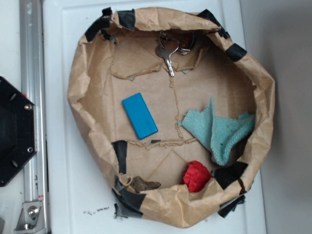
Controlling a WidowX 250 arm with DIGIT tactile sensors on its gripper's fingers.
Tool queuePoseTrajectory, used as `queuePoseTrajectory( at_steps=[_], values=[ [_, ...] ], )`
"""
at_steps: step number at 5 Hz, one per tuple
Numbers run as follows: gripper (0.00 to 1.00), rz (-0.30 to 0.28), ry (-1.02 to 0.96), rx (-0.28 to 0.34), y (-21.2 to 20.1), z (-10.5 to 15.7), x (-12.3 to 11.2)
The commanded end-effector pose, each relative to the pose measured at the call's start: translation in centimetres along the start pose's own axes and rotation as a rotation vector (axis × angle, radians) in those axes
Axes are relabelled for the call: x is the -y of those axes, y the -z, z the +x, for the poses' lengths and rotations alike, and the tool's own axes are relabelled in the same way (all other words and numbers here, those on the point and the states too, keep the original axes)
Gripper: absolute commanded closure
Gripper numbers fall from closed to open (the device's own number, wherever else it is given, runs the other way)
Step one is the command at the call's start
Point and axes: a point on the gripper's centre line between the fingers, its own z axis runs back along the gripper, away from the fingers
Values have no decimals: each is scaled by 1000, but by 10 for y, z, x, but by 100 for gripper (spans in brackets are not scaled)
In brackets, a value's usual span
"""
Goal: Grab the blue block.
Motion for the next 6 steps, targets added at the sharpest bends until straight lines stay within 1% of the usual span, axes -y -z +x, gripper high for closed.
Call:
queuePoseTrajectory(
  at_steps=[1, 2, 3, 4, 5, 6],
  values=[
    [0, 0, 0, 0, 0, 0, 0],
    [0, 127, 45, 7, 32, 47, -12],
    [0, 137, 173, -25, 61, 86, -10],
    [0, 62, 316, -58, 102, 108, -15],
    [0, 106, 436, -112, 131, 110, -19],
    [0, 50, 543, -127, 144, 105, -22]
  ],
)
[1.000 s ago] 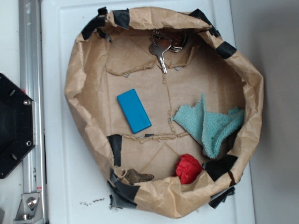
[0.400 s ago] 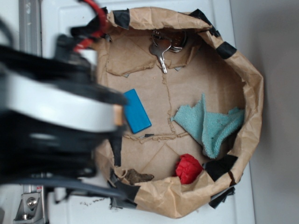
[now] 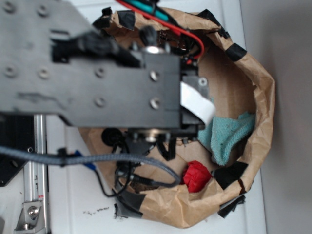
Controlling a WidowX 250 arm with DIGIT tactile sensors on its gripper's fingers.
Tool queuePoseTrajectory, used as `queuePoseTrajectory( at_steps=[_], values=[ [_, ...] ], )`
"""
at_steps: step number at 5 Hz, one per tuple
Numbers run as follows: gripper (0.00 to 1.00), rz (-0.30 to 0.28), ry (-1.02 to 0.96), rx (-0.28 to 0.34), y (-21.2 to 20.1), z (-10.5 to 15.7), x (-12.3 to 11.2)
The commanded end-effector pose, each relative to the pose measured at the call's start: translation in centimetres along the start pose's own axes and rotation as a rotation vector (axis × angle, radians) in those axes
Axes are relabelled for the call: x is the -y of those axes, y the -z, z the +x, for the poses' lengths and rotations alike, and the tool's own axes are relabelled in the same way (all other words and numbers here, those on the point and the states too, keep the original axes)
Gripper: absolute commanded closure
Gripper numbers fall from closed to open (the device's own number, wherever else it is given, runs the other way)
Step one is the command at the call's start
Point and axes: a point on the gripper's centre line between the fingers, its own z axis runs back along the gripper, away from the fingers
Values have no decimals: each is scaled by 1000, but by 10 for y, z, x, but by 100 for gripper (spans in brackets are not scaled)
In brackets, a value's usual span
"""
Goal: Grab the blue block.
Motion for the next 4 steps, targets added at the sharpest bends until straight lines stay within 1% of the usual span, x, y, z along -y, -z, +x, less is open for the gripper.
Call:
queuePoseTrajectory(
  at_steps=[1, 2, 3, 4],
  values=[
    [0, -27, 171, 6, 21, -4, 4],
    [0, -17, 233, -9, 41, -11, 6],
    [0, -43, 249, 0, 53, -11, -2],
    [0, -36, 298, 23, 54, -13, -1]
  ],
)
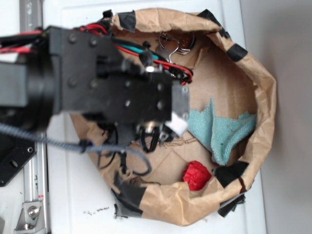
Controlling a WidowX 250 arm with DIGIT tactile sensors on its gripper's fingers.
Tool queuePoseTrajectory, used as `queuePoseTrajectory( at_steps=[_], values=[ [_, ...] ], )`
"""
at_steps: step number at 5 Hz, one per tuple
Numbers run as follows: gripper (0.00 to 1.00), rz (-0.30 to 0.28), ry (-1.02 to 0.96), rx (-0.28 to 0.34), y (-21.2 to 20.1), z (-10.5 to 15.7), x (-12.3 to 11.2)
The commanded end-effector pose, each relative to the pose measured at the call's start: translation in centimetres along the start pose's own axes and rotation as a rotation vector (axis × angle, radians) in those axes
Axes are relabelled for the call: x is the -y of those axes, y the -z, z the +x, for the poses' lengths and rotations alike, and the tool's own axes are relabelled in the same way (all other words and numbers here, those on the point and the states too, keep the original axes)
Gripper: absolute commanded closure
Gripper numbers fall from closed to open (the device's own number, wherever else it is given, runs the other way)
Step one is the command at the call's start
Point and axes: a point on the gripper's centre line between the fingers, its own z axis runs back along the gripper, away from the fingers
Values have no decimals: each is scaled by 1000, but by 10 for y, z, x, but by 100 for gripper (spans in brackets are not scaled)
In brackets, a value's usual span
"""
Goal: Grab the blue block.
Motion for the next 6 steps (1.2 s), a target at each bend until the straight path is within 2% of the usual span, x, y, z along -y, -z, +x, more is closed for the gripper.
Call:
queuePoseTrajectory(
  at_steps=[1, 2, 3, 4, 5, 6],
  values=[
    [0, 68, 164, 88, 1, 3, 11],
    [0, 66, 191, 116, 3, 14, 0],
    [0, 14, 190, 147, 6, 17, -14],
    [0, -7, 213, 166, 10, 20, -14],
    [0, -2, 231, 139, 19, 19, -10],
    [0, -5, 254, 148, 18, 13, 2]
  ],
)
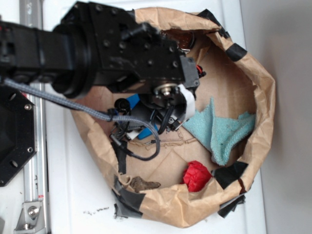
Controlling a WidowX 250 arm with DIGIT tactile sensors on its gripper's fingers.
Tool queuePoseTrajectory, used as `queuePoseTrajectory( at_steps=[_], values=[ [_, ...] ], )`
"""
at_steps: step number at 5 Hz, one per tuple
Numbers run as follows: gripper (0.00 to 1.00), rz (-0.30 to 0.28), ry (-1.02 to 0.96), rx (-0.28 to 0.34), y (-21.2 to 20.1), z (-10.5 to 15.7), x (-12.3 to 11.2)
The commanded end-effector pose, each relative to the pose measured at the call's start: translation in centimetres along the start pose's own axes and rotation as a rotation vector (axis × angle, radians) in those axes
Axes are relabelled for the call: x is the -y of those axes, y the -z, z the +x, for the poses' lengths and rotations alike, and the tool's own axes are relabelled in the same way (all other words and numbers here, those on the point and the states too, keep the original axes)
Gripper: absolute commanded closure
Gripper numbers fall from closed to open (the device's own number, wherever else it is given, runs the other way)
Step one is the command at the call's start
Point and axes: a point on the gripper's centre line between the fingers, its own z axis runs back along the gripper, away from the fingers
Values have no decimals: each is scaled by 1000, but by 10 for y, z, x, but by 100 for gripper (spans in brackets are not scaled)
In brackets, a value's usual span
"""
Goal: Grab the blue block.
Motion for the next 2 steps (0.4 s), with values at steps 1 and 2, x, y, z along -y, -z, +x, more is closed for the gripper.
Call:
queuePoseTrajectory(
  at_steps=[1, 2],
  values=[
    [0, 33, 93, 27, -5, 0, 37],
    [0, 26, 123, 21, 2, 6, 51]
  ],
)
